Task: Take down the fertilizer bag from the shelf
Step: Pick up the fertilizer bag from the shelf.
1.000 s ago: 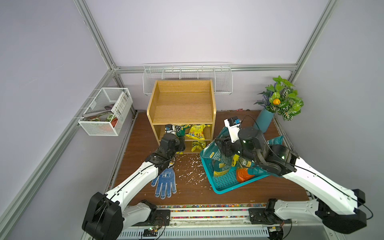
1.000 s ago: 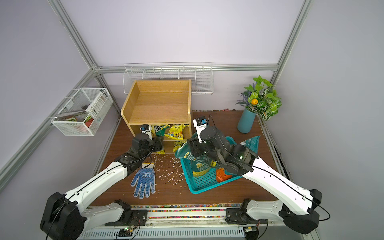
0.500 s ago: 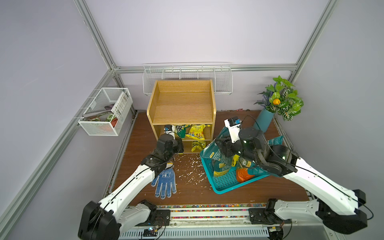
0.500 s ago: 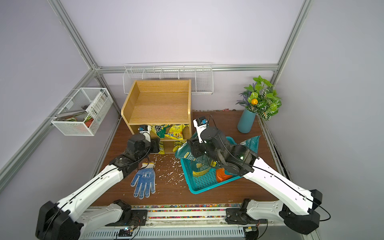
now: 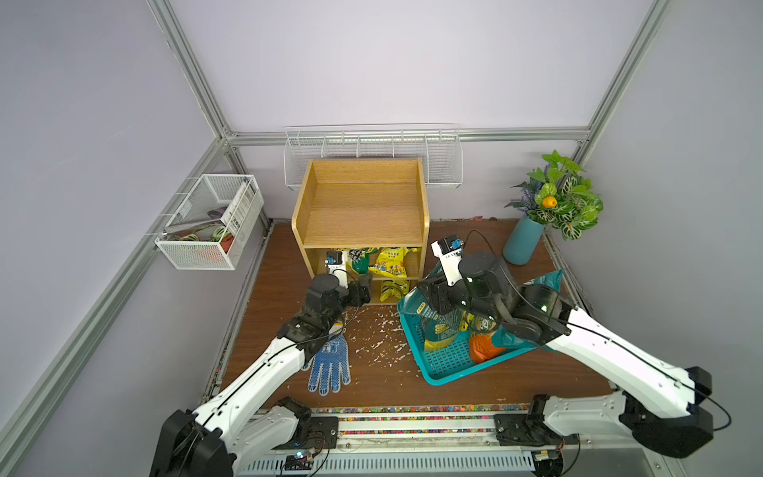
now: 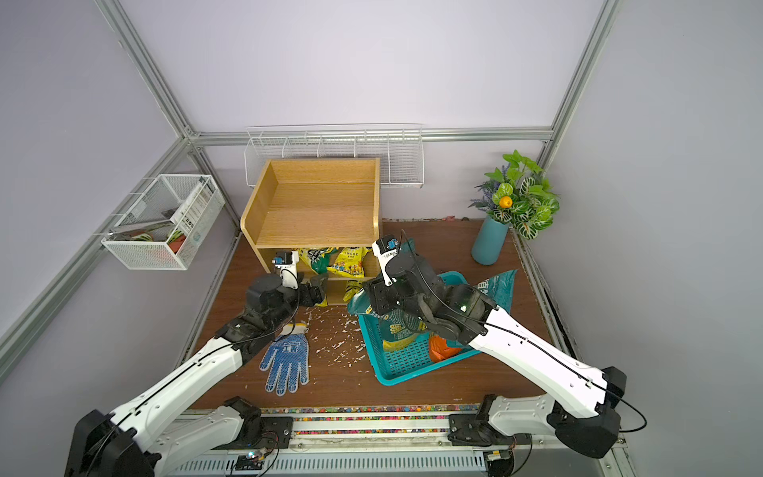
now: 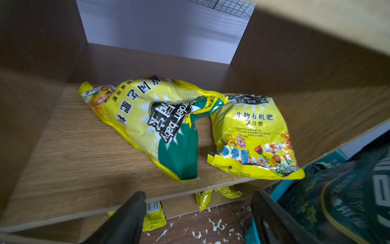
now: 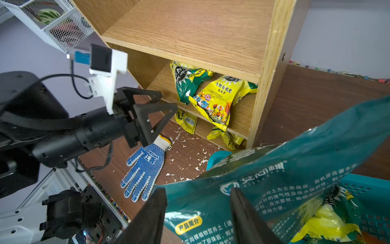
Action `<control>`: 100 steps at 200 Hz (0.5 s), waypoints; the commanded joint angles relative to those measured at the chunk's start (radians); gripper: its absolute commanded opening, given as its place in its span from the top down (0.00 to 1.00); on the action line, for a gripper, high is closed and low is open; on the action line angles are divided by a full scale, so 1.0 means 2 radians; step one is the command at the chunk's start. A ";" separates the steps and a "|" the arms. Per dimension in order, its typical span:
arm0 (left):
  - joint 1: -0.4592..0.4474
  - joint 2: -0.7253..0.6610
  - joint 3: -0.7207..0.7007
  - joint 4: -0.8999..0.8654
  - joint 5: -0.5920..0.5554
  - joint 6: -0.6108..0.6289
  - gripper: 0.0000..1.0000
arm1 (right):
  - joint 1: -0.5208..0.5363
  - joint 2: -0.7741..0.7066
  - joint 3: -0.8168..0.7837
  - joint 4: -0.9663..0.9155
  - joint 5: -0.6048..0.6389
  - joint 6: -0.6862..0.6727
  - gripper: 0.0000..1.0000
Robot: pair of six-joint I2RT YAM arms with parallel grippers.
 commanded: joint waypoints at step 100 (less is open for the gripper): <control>0.002 0.139 0.046 0.083 -0.096 0.061 0.25 | 0.002 -0.018 -0.027 0.008 0.011 -0.005 0.46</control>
